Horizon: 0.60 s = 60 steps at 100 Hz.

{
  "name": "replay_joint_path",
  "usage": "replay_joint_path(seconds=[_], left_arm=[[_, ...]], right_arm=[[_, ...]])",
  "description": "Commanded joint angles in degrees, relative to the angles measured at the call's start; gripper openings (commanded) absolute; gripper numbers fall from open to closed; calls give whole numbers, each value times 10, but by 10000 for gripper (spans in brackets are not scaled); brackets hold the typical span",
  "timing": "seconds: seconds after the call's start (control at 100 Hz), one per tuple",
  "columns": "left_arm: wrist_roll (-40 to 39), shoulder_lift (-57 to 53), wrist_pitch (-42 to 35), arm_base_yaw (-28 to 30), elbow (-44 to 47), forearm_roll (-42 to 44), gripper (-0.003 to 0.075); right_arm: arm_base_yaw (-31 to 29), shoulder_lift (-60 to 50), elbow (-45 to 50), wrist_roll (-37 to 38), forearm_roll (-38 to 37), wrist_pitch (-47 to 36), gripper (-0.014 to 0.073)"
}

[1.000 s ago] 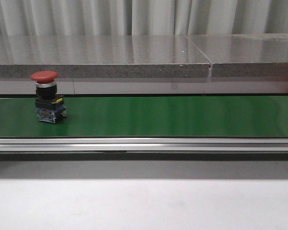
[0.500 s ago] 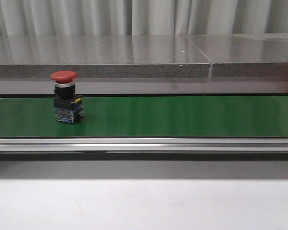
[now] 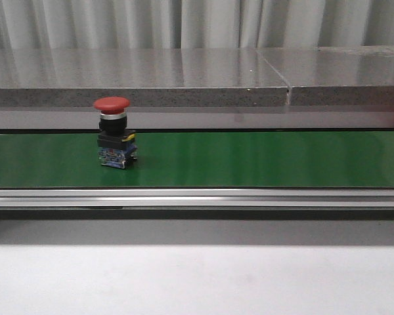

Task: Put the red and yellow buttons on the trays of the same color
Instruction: 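Set the yellow button on the green belt and release it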

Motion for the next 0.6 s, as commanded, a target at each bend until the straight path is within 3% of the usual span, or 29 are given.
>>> replay_joint_path(seconds=[0.0,0.08,0.59], left_arm=[[-7,-23,-16,2,-16,0,109],[-7,-34,-4,2,-16,0,-20],[25,-286,48,-17,-16,-1,-19]], right_arm=[[1,-10,-8,-1,-6,-47,-66],[1,-10,-8,-1,-6,-47,-66],[1,-10,-8,-1,-6,-47,-66]])
